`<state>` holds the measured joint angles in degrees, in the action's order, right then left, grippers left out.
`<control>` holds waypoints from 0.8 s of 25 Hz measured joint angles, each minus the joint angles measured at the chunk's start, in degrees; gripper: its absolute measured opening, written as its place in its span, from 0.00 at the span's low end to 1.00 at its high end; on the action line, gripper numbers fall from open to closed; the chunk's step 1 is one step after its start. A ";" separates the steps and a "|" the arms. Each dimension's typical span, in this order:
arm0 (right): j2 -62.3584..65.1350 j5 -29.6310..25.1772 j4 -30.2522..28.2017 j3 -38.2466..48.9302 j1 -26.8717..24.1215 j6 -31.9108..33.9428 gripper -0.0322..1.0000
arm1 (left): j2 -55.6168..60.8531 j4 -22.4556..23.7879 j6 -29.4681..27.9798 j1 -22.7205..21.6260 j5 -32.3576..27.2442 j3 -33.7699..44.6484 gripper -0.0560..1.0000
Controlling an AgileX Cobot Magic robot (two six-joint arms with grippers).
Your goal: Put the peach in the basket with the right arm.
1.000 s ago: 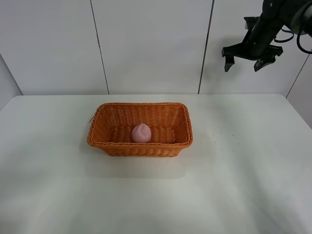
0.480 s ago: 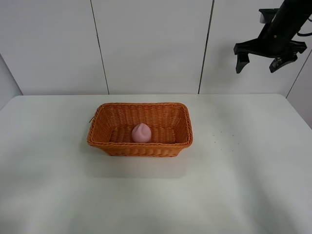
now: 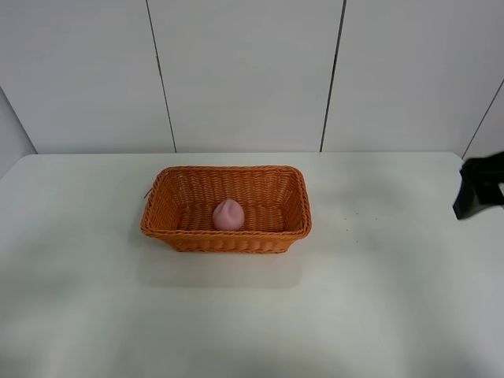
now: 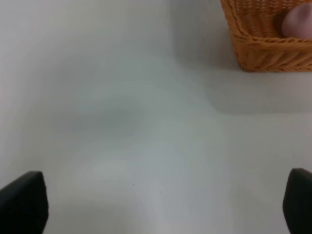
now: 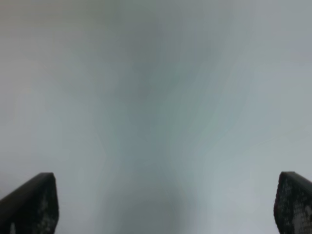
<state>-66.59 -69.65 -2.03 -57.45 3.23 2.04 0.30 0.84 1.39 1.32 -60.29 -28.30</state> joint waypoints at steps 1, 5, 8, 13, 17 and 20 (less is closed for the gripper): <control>4.12 -0.05 0.00 3.28 0.00 0.00 0.69 | 0.00 0.00 0.00 0.00 0.00 0.00 0.99; 20.93 3.97 0.00 16.64 0.00 -0.02 0.69 | 0.00 0.00 0.00 0.00 0.00 0.00 0.99; 33.56 7.96 0.15 23.73 0.00 -0.02 0.69 | 0.00 0.00 0.00 0.00 0.00 0.00 0.99; 50.80 9.87 0.61 29.09 0.00 -0.02 0.69 | 0.00 0.00 0.00 0.00 0.00 0.00 0.99; 59.13 10.54 0.61 29.16 0.00 -0.02 0.69 | 0.00 0.00 0.00 0.00 0.00 0.00 0.99; 63.68 10.55 0.66 29.16 0.00 -0.02 0.69 | 0.00 0.00 0.00 0.00 0.00 0.00 0.99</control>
<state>-2.91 -59.10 -1.37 -28.29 3.23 2.02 0.30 0.84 1.39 1.32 -60.29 -28.30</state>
